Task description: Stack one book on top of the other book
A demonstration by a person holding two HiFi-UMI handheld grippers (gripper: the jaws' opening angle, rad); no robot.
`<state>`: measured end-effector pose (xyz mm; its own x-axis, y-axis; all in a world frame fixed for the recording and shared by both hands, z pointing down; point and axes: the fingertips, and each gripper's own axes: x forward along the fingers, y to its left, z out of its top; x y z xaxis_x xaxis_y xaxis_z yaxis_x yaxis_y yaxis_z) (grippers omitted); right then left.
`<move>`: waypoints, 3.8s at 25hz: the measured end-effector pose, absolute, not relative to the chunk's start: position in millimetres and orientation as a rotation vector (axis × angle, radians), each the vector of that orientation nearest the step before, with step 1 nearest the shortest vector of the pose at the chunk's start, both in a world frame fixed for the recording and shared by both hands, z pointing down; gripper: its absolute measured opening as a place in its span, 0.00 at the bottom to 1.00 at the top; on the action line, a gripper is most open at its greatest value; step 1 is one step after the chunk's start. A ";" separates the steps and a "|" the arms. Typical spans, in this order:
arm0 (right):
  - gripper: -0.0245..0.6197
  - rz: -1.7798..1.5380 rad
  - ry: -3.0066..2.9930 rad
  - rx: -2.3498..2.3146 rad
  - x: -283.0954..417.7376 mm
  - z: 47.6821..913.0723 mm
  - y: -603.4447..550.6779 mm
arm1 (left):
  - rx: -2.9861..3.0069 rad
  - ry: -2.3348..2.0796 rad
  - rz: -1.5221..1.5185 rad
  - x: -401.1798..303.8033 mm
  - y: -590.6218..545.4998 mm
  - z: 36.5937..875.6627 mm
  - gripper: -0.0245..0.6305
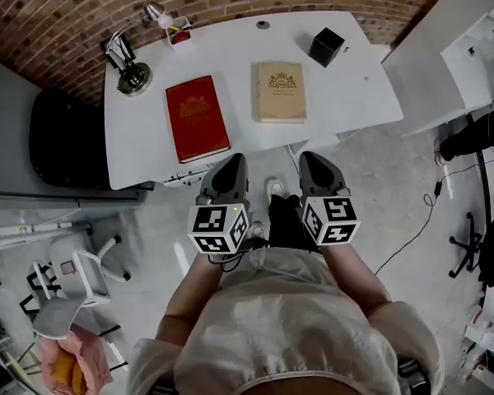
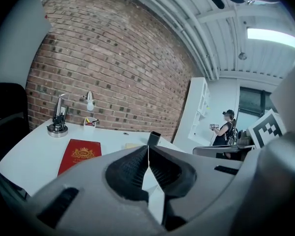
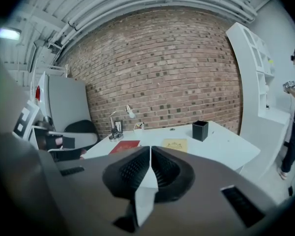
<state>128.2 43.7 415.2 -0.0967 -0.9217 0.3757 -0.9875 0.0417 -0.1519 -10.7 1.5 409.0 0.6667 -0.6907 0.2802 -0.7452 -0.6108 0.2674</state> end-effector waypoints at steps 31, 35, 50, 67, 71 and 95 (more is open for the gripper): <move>0.41 0.994 -2.031 1.636 244.1 582.4 -186.4 | 2.213 -0.942 0.506 120.4 -210.1 573.2 0.37; 0.43 1.045 -2.009 1.588 244.6 604.3 -191.9 | 2.100 -0.916 0.517 122.6 -217.4 602.3 0.45; 0.44 1.223 -2.039 1.511 237.6 628.2 -186.9 | 1.966 -0.845 0.558 133.3 -205.8 641.3 0.46; 0.42 1.056 -2.127 1.548 231.1 574.8 -200.9 | 2.056 -0.902 0.438 128.6 -212.1 593.1 0.46; 0.42 1.010 -2.173 1.561 213.3 547.6 -204.5 | 2.094 -0.927 0.436 110.6 -216.4 564.5 0.46; 0.42 0.896 -2.362 1.473 -1.9 463.7 -188.6 | 2.156 -1.111 0.315 -107.2 -190.7 473.5 0.46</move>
<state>-1.9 -188.6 463.7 -0.4749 -0.7379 0.4794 -0.8703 0.3130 -0.3804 -107.2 -190.7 473.5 0.6058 -0.6253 0.4919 -0.7904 -0.4027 0.4615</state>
